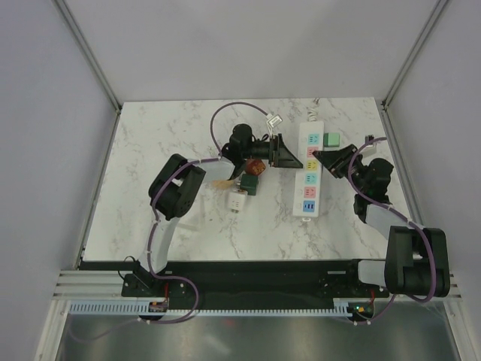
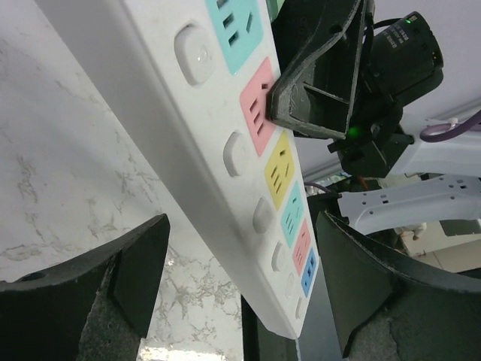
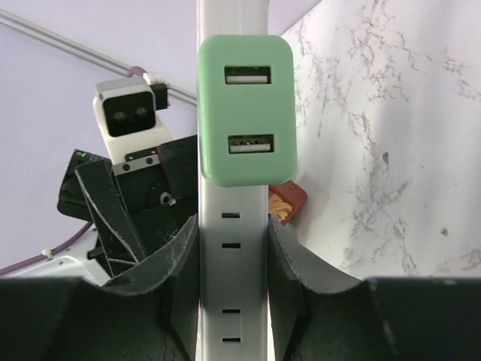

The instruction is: Pull the plug off the socket

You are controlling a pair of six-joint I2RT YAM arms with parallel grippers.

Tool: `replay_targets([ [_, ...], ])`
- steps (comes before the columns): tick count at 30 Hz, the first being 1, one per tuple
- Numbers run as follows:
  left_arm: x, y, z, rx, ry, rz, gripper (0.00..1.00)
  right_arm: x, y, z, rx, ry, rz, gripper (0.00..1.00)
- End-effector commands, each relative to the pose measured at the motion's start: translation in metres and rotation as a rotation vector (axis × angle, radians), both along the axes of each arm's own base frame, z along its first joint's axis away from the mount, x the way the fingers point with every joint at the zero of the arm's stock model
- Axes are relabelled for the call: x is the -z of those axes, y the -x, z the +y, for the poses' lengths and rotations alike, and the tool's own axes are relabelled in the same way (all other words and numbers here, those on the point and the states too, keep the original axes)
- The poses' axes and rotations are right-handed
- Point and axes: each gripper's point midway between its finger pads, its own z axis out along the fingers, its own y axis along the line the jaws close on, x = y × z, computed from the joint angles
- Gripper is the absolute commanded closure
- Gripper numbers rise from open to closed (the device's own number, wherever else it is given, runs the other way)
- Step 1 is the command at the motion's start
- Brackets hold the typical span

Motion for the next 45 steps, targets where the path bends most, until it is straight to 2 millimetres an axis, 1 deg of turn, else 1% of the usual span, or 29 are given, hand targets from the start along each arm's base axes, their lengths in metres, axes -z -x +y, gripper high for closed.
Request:
replay_targets([
  [1, -0.019, 0.011, 0.003, 0.054, 0.081, -0.007, 0.14, -0.060, -0.002, 0.004, -0.033, -0.020, -0.218, 1.00],
  [3, -0.022, 0.014, 0.003, 0.067, 0.108, 0.005, 0.16, -0.064, -0.002, 0.004, -0.029, -0.035, -0.238, 1.00],
  [4, -0.031, 0.018, 0.003, 0.082, 0.145, -0.001, 0.18, -0.064, -0.001, 0.005, -0.029, -0.042, -0.241, 1.00],
  [7, -0.029, 0.022, 0.002, 0.106, 0.162, 0.010, 0.25, -0.068, -0.002, 0.008, -0.027, -0.071, -0.261, 1.00],
  [9, -0.023, 0.022, 0.000, 0.109, 0.159, 0.018, 0.29, -0.069, -0.003, 0.013, -0.031, -0.081, -0.273, 1.00],
  [12, -0.025, 0.024, 0.000, 0.122, 0.175, 0.013, 0.36, -0.066, -0.005, 0.021, -0.035, -0.087, -0.273, 1.00],
  [14, -0.027, 0.026, -0.001, 0.130, 0.179, 0.014, 0.37, -0.065, -0.005, 0.025, -0.038, -0.095, -0.277, 1.00],
  [16, -0.026, 0.027, -0.001, 0.133, 0.175, 0.012, 0.40, -0.064, -0.007, 0.023, -0.028, -0.099, -0.285, 1.00],
  [17, -0.024, 0.027, -0.001, 0.137, 0.170, 0.015, 0.42, -0.064, -0.006, 0.029, -0.038, -0.100, -0.287, 1.00],
  [20, -0.022, 0.027, -0.001, 0.140, 0.166, 0.020, 0.54, -0.062, -0.005, 0.035, -0.042, -0.088, -0.293, 1.00],
  [21, -0.022, 0.028, 0.000, 0.141, 0.166, 0.018, 0.64, -0.061, -0.005, 0.035, -0.041, -0.085, -0.289, 1.00],
  [23, -0.020, 0.028, 0.000, 0.149, 0.160, 0.020, 0.75, -0.056, -0.007, 0.034, -0.033, -0.071, -0.274, 1.00],
  [24, -0.019, 0.028, 0.001, 0.148, 0.159, 0.023, 0.90, -0.051, -0.008, 0.033, -0.026, -0.048, -0.260, 1.00],
  [25, -0.018, 0.028, 0.002, 0.148, 0.158, 0.026, 0.97, -0.047, -0.008, 0.032, -0.022, -0.036, -0.250, 1.00],
  [27, -0.016, 0.026, 0.004, 0.146, 0.157, 0.033, 0.98, -0.039, -0.008, 0.030, -0.005, -0.011, -0.227, 0.96],
  [28, -0.016, 0.025, 0.005, 0.141, 0.159, 0.033, 0.98, -0.033, -0.007, 0.029, -0.001, -0.006, -0.209, 0.88],
  [30, -0.016, 0.022, 0.009, 0.129, 0.161, 0.035, 0.98, -0.025, -0.007, 0.028, 0.002, 0.001, -0.184, 0.77],
  [31, -0.016, 0.017, 0.012, 0.111, 0.161, 0.038, 0.98, -0.021, -0.007, 0.028, 0.002, 0.006, -0.171, 0.68],
  [34, -0.014, 0.011, 0.018, 0.086, 0.159, 0.039, 0.98, -0.010, -0.005, 0.028, -0.001, 0.025, -0.132, 0.57],
  [35, -0.014, 0.008, 0.019, 0.080, 0.158, 0.039, 0.98, -0.003, -0.004, 0.027, 0.003, 0.031, -0.104, 0.49],
  [37, -0.011, 0.004, 0.022, 0.068, 0.153, 0.047, 0.98, 0.005, -0.001, 0.024, 0.012, 0.044, -0.084, 0.43],
  [38, -0.010, 0.002, 0.024, 0.061, 0.153, 0.051, 0.98, 0.006, 0.000, 0.023, 0.015, 0.044, -0.079, 0.37],
  [39, -0.009, 0.001, 0.024, 0.059, 0.152, 0.055, 0.98, 0.013, 0.002, 0.022, 0.017, 0.046, -0.063, 0.33],
  [42, -0.005, -0.002, 0.025, 0.051, 0.147, 0.064, 0.98, 0.022, 0.008, 0.020, 0.008, 0.038, -0.043, 0.30],
  [43, -0.004, -0.002, 0.024, 0.051, 0.145, 0.070, 0.98, 0.025, 0.007, 0.012, 0.022, 0.035, -0.034, 0.29],
  [45, -0.002, -0.004, 0.024, 0.045, 0.139, 0.077, 0.98, 0.032, 0.009, 0.008, 0.029, 0.036, -0.016, 0.28],
])
